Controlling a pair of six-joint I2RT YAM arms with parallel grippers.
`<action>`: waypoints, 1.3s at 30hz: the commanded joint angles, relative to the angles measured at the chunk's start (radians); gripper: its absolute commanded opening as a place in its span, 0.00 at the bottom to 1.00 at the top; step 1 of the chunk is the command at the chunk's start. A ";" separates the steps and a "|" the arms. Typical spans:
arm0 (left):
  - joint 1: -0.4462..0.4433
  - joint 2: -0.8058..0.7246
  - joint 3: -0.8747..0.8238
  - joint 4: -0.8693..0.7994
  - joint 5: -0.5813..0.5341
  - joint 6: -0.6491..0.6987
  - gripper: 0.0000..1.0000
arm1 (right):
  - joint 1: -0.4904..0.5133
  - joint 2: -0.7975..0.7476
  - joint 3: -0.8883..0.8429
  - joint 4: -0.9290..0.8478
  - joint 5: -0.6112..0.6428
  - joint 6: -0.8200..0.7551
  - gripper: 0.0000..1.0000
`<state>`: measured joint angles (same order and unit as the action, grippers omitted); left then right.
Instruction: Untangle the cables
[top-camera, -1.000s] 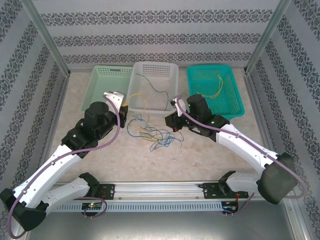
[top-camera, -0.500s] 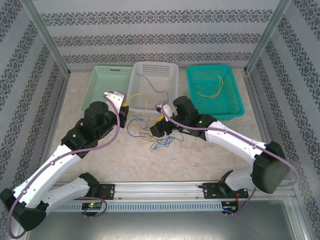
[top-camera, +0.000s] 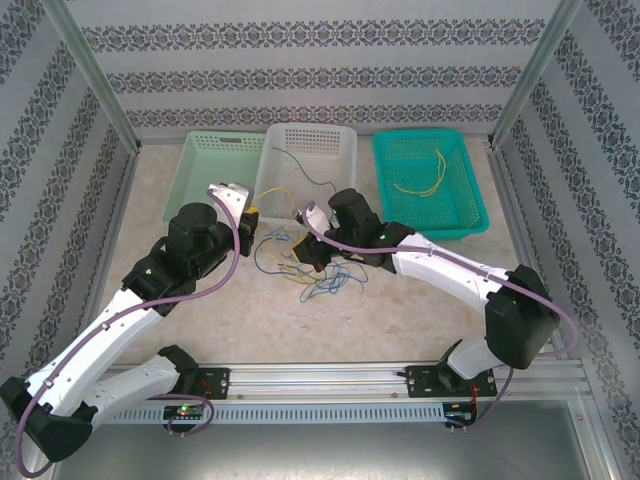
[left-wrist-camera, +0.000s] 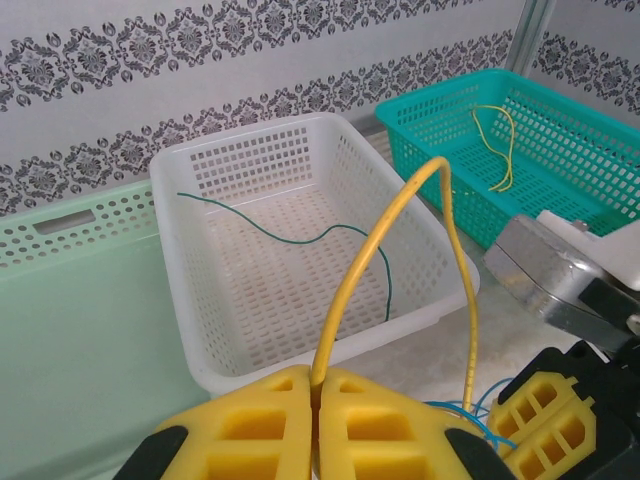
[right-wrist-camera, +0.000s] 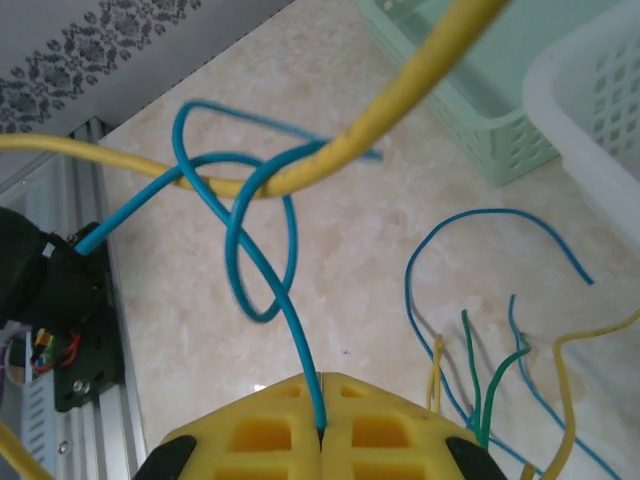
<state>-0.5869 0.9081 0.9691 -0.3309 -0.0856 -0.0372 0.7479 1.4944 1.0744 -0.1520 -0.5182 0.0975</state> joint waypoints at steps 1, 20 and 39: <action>0.011 -0.016 0.023 -0.008 -0.045 0.005 0.08 | -0.018 -0.073 -0.018 0.018 0.037 0.001 0.00; 0.062 -0.003 0.029 -0.082 -0.202 0.025 0.06 | -0.384 -0.690 -0.301 -0.156 0.176 0.144 0.00; 0.068 -0.026 0.010 0.044 0.012 -0.024 0.06 | -0.271 -0.290 -0.359 -0.169 0.228 0.261 0.60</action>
<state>-0.5282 0.9077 0.9691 -0.3523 -0.1146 -0.0349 0.4694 1.1839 0.7063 -0.3309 -0.3504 0.3363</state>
